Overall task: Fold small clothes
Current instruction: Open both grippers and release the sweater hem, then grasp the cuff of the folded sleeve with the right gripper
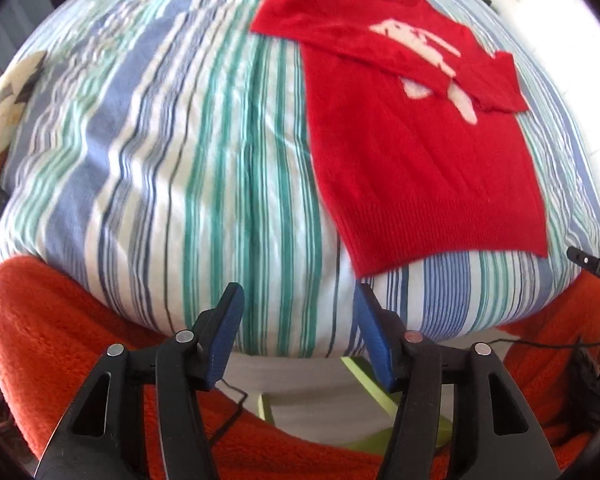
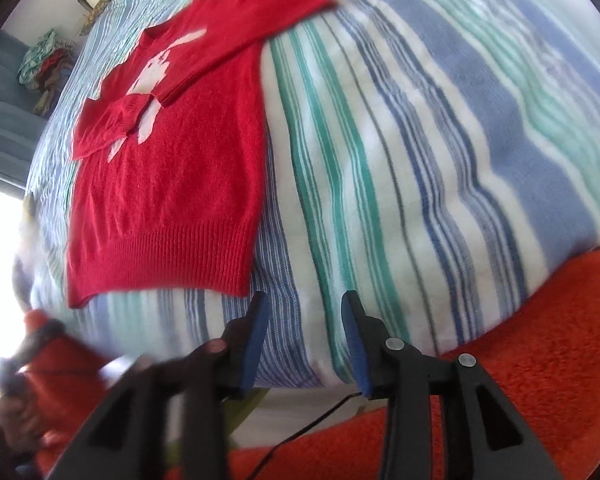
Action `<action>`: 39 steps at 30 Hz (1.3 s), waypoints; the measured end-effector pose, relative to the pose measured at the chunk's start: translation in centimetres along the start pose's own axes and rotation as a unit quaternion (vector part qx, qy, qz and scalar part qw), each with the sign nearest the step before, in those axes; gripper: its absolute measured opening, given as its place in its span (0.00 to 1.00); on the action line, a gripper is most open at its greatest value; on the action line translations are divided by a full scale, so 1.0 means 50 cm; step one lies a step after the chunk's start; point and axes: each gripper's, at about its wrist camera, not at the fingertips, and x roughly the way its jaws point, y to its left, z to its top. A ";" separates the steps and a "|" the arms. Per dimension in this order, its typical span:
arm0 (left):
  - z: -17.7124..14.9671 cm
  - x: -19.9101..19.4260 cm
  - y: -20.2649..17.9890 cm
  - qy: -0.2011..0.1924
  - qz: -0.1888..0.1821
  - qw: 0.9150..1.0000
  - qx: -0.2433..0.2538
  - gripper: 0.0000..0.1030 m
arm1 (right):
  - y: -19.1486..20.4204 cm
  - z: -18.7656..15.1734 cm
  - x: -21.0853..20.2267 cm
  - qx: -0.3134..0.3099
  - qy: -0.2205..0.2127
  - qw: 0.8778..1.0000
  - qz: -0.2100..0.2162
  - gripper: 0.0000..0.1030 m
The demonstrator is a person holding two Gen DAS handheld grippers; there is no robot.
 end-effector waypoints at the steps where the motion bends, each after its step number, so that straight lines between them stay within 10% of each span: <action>1: 0.012 -0.014 -0.002 -0.017 -0.004 1.000 0.002 0.61 | 0.008 0.005 -0.018 -0.013 -0.019 1.000 -0.014 0.37; 8: 0.093 0.025 -0.147 -0.061 -0.056 0.992 0.100 0.71 | 0.138 0.059 -0.048 -0.132 -0.105 0.985 0.022 0.37; 14: 0.069 0.171 -0.147 0.025 -0.018 0.994 0.102 0.72 | 0.170 0.032 0.138 -0.154 0.027 0.985 0.069 0.37; 23: -0.002 0.084 -0.089 0.007 -0.008 0.996 0.089 0.84 | 0.170 0.024 0.080 -0.195 0.036 0.979 0.042 0.37; 29: 0.028 0.006 0.023 -0.077 -0.004 0.997 -0.030 0.84 | 0.291 0.155 -0.012 -0.350 -0.076 0.933 0.042 0.52; 35: 0.015 0.022 0.097 -0.080 0.007 0.993 -0.089 0.84 | 0.411 0.262 0.147 -0.454 -0.075 0.888 0.007 0.51; 37: 0.015 0.036 0.097 -0.070 0.018 0.993 -0.090 0.84 | 0.409 0.287 0.219 -0.455 -0.066 0.887 -0.045 0.41; 39: 0.003 0.032 0.108 -0.071 0.016 0.993 -0.094 0.84 | 0.377 0.314 0.232 -0.418 -0.066 0.905 -0.045 0.10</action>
